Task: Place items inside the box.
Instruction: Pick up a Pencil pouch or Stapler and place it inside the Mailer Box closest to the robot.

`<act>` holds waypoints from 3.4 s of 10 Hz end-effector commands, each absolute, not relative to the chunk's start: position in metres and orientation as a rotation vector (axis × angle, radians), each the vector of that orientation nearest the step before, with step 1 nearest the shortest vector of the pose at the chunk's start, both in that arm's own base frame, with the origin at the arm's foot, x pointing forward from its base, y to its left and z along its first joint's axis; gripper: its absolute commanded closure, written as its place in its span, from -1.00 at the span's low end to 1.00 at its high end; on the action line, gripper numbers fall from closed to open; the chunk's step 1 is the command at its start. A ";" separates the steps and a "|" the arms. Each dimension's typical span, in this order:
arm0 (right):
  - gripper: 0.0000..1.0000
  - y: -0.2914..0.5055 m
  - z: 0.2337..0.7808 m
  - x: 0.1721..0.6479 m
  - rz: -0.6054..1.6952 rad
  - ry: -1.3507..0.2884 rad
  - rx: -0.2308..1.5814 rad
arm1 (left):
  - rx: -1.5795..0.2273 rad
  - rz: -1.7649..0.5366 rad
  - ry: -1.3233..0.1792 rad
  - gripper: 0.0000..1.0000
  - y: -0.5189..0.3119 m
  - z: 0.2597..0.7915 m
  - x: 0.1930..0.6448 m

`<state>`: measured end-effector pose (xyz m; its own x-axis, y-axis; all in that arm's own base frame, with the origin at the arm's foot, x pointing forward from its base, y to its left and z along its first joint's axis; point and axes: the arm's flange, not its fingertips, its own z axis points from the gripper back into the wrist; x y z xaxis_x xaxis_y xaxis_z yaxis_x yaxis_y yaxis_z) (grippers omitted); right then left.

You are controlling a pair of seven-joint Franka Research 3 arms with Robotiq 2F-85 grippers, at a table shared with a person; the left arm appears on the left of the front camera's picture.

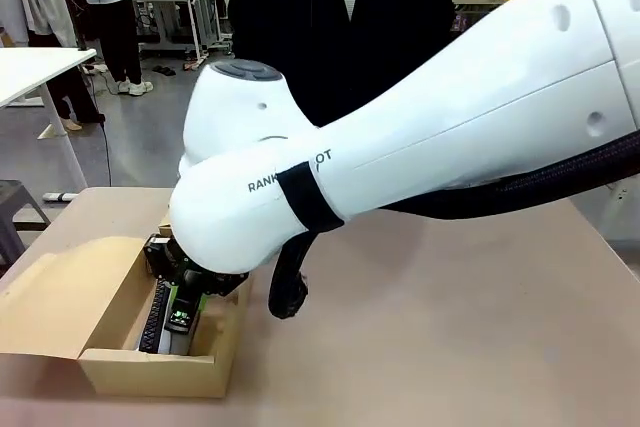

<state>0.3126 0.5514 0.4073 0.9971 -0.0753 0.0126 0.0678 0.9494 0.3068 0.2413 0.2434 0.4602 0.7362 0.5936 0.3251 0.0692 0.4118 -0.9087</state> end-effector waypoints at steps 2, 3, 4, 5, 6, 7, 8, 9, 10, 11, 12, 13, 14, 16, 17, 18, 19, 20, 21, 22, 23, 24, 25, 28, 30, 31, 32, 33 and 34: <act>0.28 0.594 0.426 0.325 -0.088 -0.040 0.158 | -1.126 0.351 -0.721 -1.00 0.243 0.461 0.241; 0.28 0.597 0.420 0.327 -0.099 -0.056 0.134 | -1.126 0.351 -0.721 -1.00 0.243 0.461 0.241; 0.28 0.598 0.418 0.328 -0.088 -0.056 0.135 | -1.126 0.351 -0.721 -1.00 0.243 0.461 0.241; 0.28 0.597 0.418 0.329 -0.090 -0.076 0.135 | -1.126 0.351 -0.721 -1.00 0.243 0.461 0.241; -0.05 0.596 0.417 0.330 -0.089 -0.079 0.135 | -1.126 0.351 -0.721 -1.00 0.243 0.461 0.241; -0.91 0.595 0.416 0.330 -0.073 -0.083 0.116 | -1.126 0.351 -0.721 -1.00 0.243 0.461 0.241; -1.00 0.593 0.415 0.331 -0.071 -0.075 0.112 | -1.126 0.351 -0.721 -1.00 0.243 0.461 0.241; -1.00 0.592 0.415 0.332 -0.069 -0.066 0.106 | -1.126 0.351 -0.721 -1.00 0.243 0.461 0.241; -1.00 0.590 0.414 0.332 -0.064 -0.063 0.105 | -1.126 0.351 -0.721 -1.00 0.243 0.461 0.241; -1.00 0.586 0.412 0.334 -0.071 -0.051 0.112 | -1.126 0.351 -0.721 -1.00 0.243 0.461 0.241; -1.00 0.582 0.411 0.335 -0.076 -0.046 0.121 | -1.126 0.351 -0.721 -1.00 0.243 0.461 0.241; -1.00 0.576 0.413 0.335 -0.078 -0.039 0.138 | -1.126 0.351 -0.721 -1.00 0.243 0.461 0.241; -1.00 0.566 0.415 0.336 -0.066 -0.012 0.151 | -1.126 0.351 -0.721 -1.00 0.243 0.461 0.241; -1.00 0.503 0.426 0.345 -0.047 0.114 0.189 | -1.126 0.351 -0.721 -1.00 0.243 0.461 0.241; -1.00 0.462 0.434 0.344 -0.025 0.174 0.250 | -1.126 0.351 -0.721 -1.00 0.243 0.461 0.241; -1.00 0.417 0.441 0.340 -0.013 0.247 0.330 | -1.126 0.351 -0.721 -1.00 0.243 0.461 0.241; -1.00 0.372 0.445 0.334 -0.044 0.264 0.431 | -1.126 0.351 -0.721 -1.00 0.243 0.461 0.241; -1.00 0.323 0.444 0.326 -0.009 0.280 0.572 | -1.126 0.351 -0.721 -1.00 0.243 0.461 0.241; -1.00 0.284 0.438 0.318 -0.046 0.306 0.654 | -1.126 0.351 -0.721 -1.00 0.243 0.461 0.241; -1.00 0.247 0.430 0.311 -0.086 0.305 0.737 | -1.126 0.351 -0.721 -1.00 0.243 0.461 0.241; -1.00 0.216 0.417 0.300 -0.143 0.265 0.833 | -1.126 0.351 -0.721 -1.00 0.243 0.461 0.241; -1.00 0.213 0.400 0.293 -0.333 0.254 0.927 | -1.126 0.351 -0.721 -1.00 0.243 0.461 0.241; -1.00 0.243 0.429 0.316 -0.104 0.281 0.764 | -1.126 0.351 -0.721 -1.00 0.243 0.461 0.241; -1.00 0.221 0.416 0.300 -0.175 0.279 0.820 | -1.126 0.351 -0.721 -1.00 0.243 0.461 0.241; -1.00 0.179 0.431 0.318 -0.213 0.173 0.869 | -1.126 0.351 -0.721 -1.00 0.243 0.461 0.241; -1.00 0.140 0.439 0.328 -0.218 0.168 0.930 | -1.126 0.351 -0.721 -1.00 0.243 0.461 0.241; -1.00 0.097 0.442 0.336 -0.161 0.233 1.036 | -1.126 0.351 -0.721 -1.00 0.243 0.461 0.241; -1.00 0.045 0.440 0.341 -0.137 0.306 1.134 | -1.126 0.351 -0.721 -1.00 0.243 0.461 0.241; -1.00 0.001 0.429 0.340 -0.070 0.407 1.155 | -1.126 0.351 -0.721 -1.00 0.243 0.461 0.241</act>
<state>0.3333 0.0410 0.4426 0.9545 0.0060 -0.2980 0.2675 0.4236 0.8654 0.2409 0.2436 0.4602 0.7354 0.5943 0.3256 0.0693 0.4120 -0.9086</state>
